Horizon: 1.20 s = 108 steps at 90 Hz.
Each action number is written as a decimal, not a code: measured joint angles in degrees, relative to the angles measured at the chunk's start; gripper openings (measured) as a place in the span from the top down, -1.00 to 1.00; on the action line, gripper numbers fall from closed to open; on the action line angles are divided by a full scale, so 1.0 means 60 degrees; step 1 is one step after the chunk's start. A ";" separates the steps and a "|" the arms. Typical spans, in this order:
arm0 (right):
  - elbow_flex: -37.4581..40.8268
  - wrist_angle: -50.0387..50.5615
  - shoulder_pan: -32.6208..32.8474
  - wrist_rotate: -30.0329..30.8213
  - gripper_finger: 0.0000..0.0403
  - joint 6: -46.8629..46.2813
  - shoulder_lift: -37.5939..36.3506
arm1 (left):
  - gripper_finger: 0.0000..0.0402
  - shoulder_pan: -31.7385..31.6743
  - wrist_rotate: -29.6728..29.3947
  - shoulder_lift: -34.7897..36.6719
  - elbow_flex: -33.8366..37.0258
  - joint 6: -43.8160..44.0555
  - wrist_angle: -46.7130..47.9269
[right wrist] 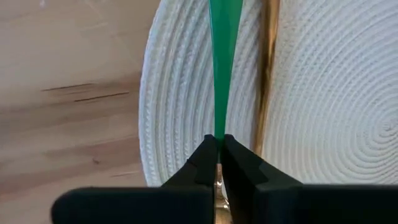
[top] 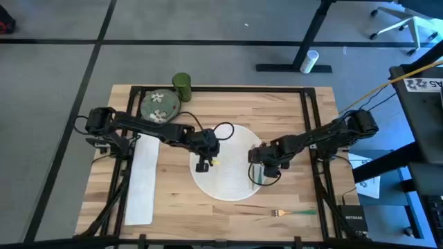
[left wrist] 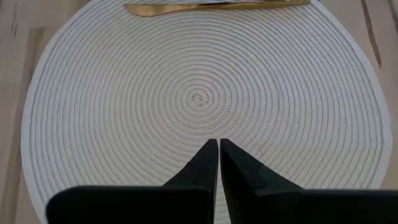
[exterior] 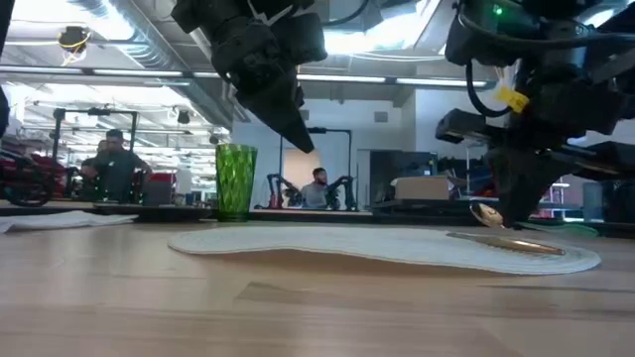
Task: Set table place
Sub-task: Put the green spoon on the white table mat to the right of the gold table knife
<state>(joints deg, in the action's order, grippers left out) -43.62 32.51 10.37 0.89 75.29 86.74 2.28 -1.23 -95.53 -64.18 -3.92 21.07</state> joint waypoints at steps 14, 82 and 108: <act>0.0000 0.0022 0.0015 -0.0004 1.00 -0.0013 0.0315 | 1.00 0.0000 0.0000 0.0000 0.0000 0.0004 0.0103; -0.0430 0.0232 0.0015 0.0011 1.00 -0.0248 0.0740 | 1.00 0.0000 -0.0003 -0.0007 0.0004 0.0014 0.0188; -0.0430 0.0477 0.0018 0.0172 1.00 -0.0246 0.0732 | 1.00 -0.0002 -0.0001 -0.0007 0.0004 0.0013 0.0184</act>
<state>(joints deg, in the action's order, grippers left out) -46.19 35.38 10.48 1.92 73.81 91.13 2.27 -1.24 -95.57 -64.16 -3.85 22.17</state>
